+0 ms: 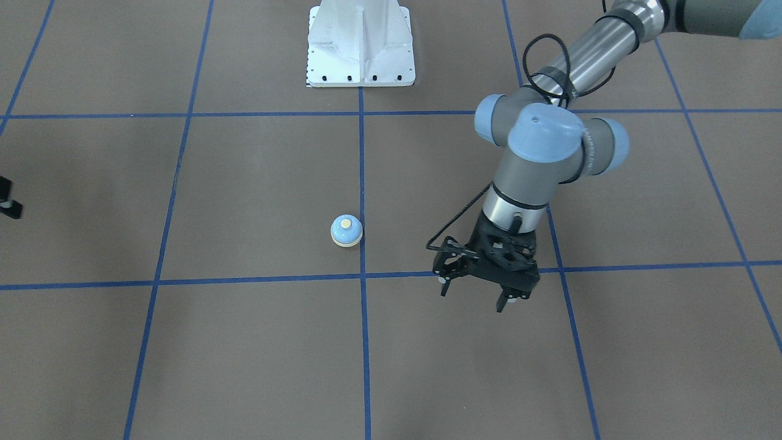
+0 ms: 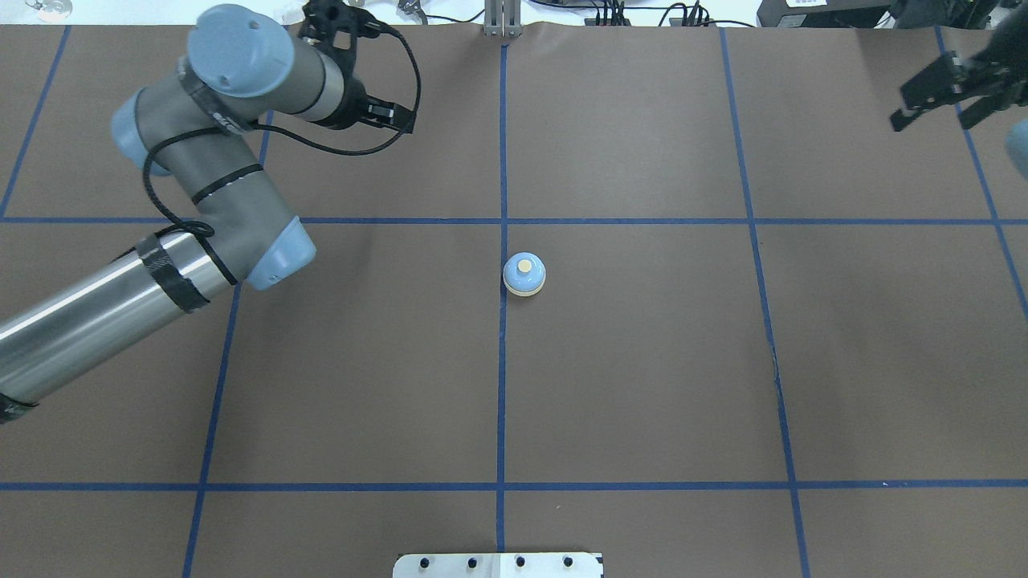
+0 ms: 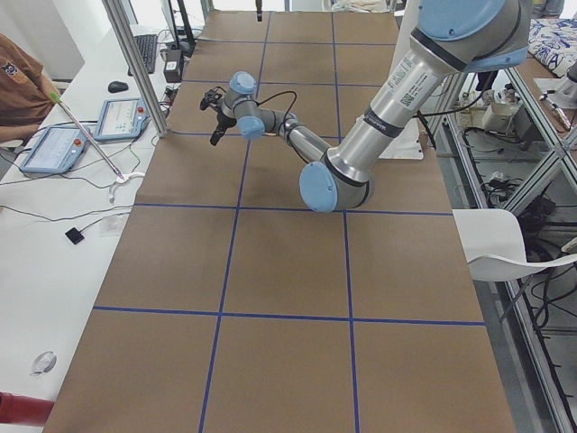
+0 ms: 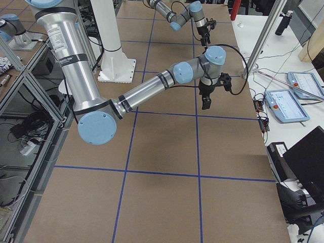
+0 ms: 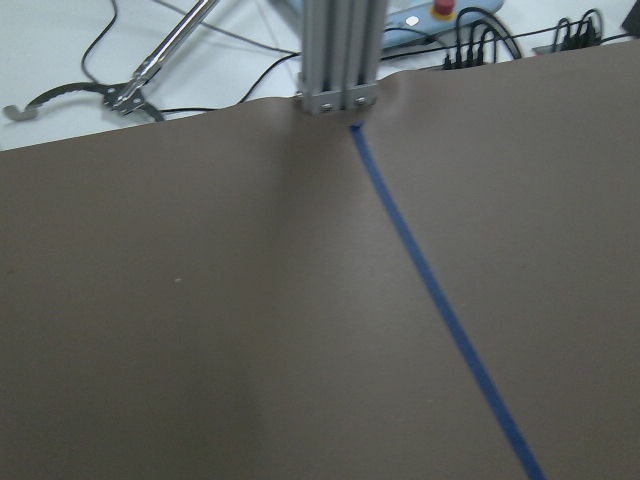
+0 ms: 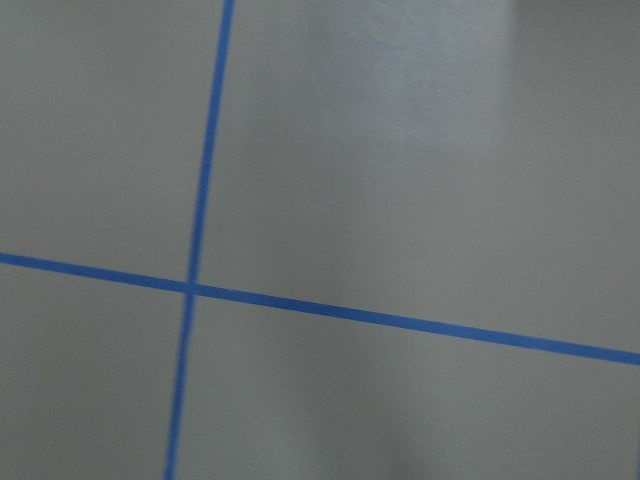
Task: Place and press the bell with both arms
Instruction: 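Lift the left gripper away from the bell while the right arm reaches in, then press down on the bell's cream top with the right gripper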
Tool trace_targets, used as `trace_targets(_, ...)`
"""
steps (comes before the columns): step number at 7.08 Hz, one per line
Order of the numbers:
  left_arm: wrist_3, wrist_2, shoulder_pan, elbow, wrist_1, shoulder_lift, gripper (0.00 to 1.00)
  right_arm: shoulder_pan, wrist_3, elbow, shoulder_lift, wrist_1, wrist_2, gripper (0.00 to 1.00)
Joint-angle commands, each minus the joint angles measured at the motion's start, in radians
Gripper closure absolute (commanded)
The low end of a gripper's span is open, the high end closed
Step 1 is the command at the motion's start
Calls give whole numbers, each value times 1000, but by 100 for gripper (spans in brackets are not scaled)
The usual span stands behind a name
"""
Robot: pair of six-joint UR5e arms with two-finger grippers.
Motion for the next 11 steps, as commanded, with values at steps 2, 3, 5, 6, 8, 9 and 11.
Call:
trace_targets(2, 185, -144, -136, -56, -1, 188, 0, -252, 417, -5, 206, 0, -118, 1)
trace_targets(3, 211, -163, -150, -129, 0, 277, 0, -325, 509, -22, 258, 0, -175, 1)
trace_targets(5, 272, -165, -179, -241, 3, 414, 0, -430, 645, -175, 417, 0, -272, 15)
trace_targets(6, 300, -165, -191, -245, 3, 433, 0, -472, 714, -238, 468, 6, -310, 49)
trace_targets(8, 315, -165, -201, -246, 0, 440, 0, -502, 730, -336, 521, 52, -309, 100)
trace_targets(9, 315, -165, -201, -246, 0, 440, 0, -528, 730, -388, 536, 96, -309, 100)
trace_targets(11, 315, -163, -201, -245, 0, 440, 0, -556, 718, -427, 541, 106, -310, 100)
